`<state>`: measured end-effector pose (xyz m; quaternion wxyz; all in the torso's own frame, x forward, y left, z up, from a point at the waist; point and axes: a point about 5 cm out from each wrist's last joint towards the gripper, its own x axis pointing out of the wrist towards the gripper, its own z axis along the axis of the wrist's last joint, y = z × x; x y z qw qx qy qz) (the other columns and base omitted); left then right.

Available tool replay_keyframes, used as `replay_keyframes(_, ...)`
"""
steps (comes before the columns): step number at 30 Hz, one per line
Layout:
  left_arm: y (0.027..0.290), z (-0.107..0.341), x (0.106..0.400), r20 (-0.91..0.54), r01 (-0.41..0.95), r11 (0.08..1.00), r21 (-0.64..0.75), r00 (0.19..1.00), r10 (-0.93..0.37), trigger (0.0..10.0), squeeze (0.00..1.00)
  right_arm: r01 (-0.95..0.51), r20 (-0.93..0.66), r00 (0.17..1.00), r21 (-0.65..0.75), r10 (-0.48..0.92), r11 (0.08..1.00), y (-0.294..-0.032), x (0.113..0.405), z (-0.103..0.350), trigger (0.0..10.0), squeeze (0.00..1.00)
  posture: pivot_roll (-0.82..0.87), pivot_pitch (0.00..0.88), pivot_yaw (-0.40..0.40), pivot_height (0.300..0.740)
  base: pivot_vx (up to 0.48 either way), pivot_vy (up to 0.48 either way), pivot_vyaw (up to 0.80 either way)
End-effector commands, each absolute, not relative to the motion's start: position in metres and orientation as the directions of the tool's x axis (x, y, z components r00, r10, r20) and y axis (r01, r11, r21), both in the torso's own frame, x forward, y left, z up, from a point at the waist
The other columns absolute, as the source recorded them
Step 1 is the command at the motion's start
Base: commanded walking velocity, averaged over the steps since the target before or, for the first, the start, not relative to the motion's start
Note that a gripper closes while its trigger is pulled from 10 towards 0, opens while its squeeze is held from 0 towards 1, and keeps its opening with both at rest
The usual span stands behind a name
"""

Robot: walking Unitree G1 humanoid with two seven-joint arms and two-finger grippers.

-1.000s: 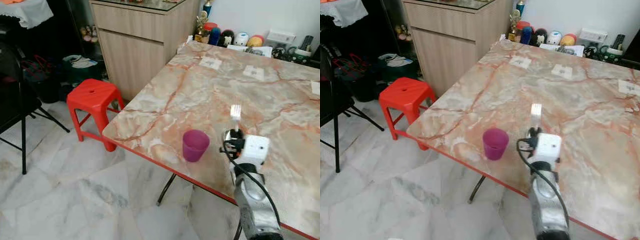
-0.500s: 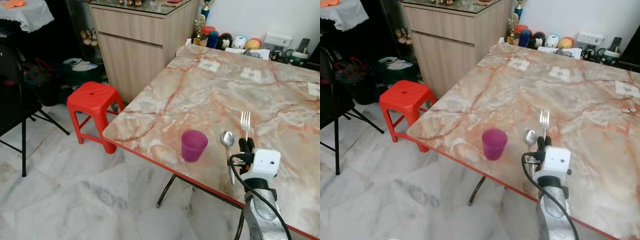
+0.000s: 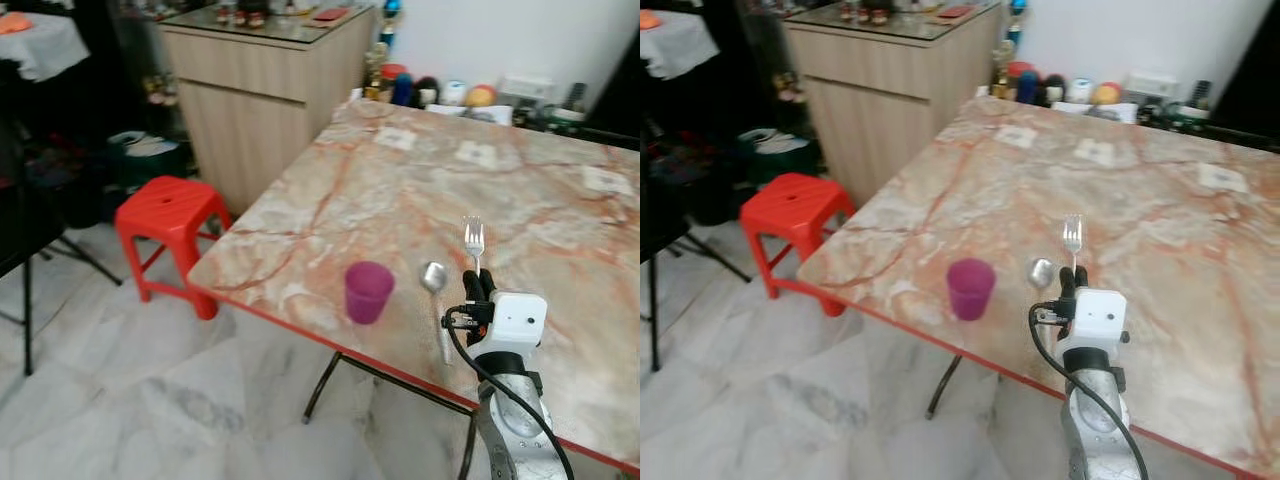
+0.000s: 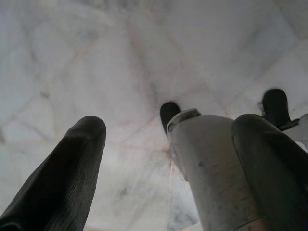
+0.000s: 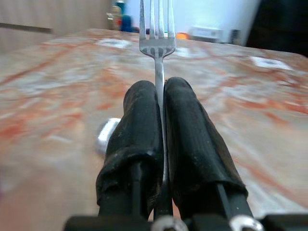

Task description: Setting the table

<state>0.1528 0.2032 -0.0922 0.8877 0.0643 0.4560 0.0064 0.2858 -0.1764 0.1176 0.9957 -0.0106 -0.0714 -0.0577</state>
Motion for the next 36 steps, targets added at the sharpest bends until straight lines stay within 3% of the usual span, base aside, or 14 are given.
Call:
replay_keyframes(1,0.2030,-0.0953,0.1451,-0.823,0.060,0.991,0.123,0.564,0.068,10.0,0.00,0.121,0.161,0.980,-0.011,-0.118,0.993,-0.1761,0.2842,0.1226,10.0,0.00,-0.04,0.036,-0.022,0.740,0.000,-0.345,-0.75)
replay_keyframes(15,0.2034,-0.0953,0.1446,-0.822,0.067,0.991,0.120,0.566,0.062,10.0,0.00,0.133,0.172,0.976,0.011,-0.133,0.991,-0.1720,0.2899,0.1253,10.0,0.00,-0.04,0.032,-0.018,0.740,0.000,-0.348,-0.10)
replay_keyframes(25,0.2034,-0.0952,0.1447,-0.821,0.066,0.991,0.120,0.568,0.062,10.0,0.00,0.141,0.167,0.976,0.020,-0.142,0.990,-0.1718,0.2908,0.1249,10.0,0.00,-0.04,0.032,-0.018,0.740,0.000,-0.347,-0.75)
replay_keyframes(36,0.2035,-0.0944,0.1466,-0.818,0.065,0.991,0.117,0.572,0.059,10.0,0.00,0.142,0.192,0.971,0.020,-0.143,0.990,-0.1705,0.2938,0.1298,10.0,0.00,-0.04,0.056,-0.022,0.740,0.000,-0.349,0.00)
